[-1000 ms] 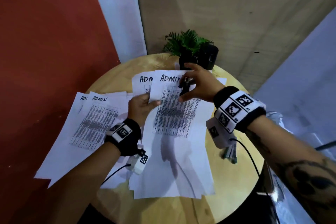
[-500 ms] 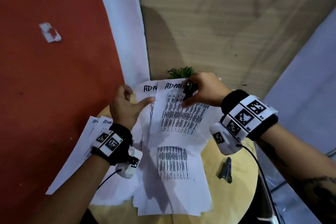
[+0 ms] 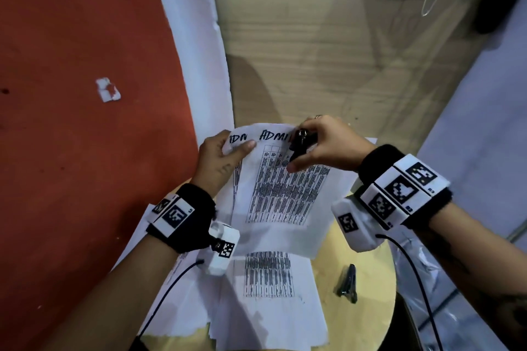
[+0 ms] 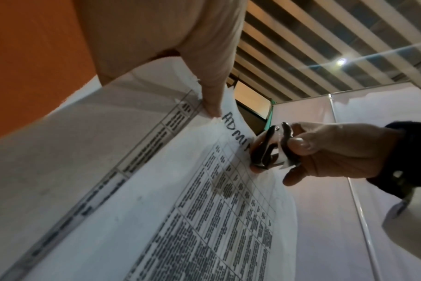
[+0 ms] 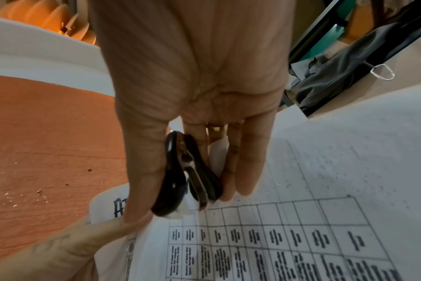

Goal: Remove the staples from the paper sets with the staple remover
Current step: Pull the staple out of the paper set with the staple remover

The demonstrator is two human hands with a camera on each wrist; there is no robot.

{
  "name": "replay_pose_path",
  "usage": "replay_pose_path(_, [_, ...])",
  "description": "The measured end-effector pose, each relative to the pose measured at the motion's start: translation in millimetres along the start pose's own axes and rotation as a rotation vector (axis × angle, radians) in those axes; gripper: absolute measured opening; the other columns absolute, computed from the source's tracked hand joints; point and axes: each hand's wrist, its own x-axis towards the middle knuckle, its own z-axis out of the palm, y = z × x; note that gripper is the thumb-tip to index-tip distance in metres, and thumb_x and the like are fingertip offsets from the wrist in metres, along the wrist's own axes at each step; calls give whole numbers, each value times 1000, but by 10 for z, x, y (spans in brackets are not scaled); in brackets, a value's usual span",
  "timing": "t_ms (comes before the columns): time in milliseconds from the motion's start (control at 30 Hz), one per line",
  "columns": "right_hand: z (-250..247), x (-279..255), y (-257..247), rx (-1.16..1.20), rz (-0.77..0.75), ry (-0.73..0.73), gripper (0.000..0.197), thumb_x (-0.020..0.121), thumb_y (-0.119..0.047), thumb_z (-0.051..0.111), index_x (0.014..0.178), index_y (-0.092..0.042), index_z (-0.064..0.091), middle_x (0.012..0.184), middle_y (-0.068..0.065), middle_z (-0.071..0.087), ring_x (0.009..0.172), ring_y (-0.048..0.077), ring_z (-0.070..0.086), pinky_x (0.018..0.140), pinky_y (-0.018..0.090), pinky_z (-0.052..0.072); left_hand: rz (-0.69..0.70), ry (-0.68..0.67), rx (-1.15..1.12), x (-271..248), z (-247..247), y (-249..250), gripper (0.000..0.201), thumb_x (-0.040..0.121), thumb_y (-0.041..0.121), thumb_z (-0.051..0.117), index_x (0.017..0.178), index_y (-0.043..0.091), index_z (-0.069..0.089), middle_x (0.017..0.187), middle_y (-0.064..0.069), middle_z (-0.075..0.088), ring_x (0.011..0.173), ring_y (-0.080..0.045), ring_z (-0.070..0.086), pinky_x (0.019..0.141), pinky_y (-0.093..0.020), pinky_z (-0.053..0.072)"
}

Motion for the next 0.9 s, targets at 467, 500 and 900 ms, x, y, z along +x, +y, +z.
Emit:
replay_pose_path(467, [-104, -68, -105, 119, -70, 87, 43, 50, -34, 89, 76, -5, 69, 79, 11, 67, 77, 26, 64, 72, 42, 51, 119, 63, 126, -63, 2, 355, 53, 75, 51, 69, 93, 2, 65, 93, -20, 68, 90, -37, 66, 80, -56, 52])
replay_pose_path(500, [-110, -63, -108, 108, -75, 89, 44, 50, -35, 89, 78, -5, 70, 80, 11, 67, 78, 26, 63, 73, 42, 50, 115, 59, 101, -67, 3, 391, 51, 75, 49, 70, 96, 2, 65, 96, -20, 69, 92, -36, 66, 81, -56, 52])
replay_pose_path(900, [285, -172, -243, 104, -433, 483, 51, 60, -27, 79, 107, -10, 67, 110, 6, 63, 94, 24, 61, 69, 45, 55, 1, 84, 33, -166, -31, 591, 28, 84, 5, 67, 65, 24, 61, 56, 22, 62, 59, 9, 55, 65, -10, 43])
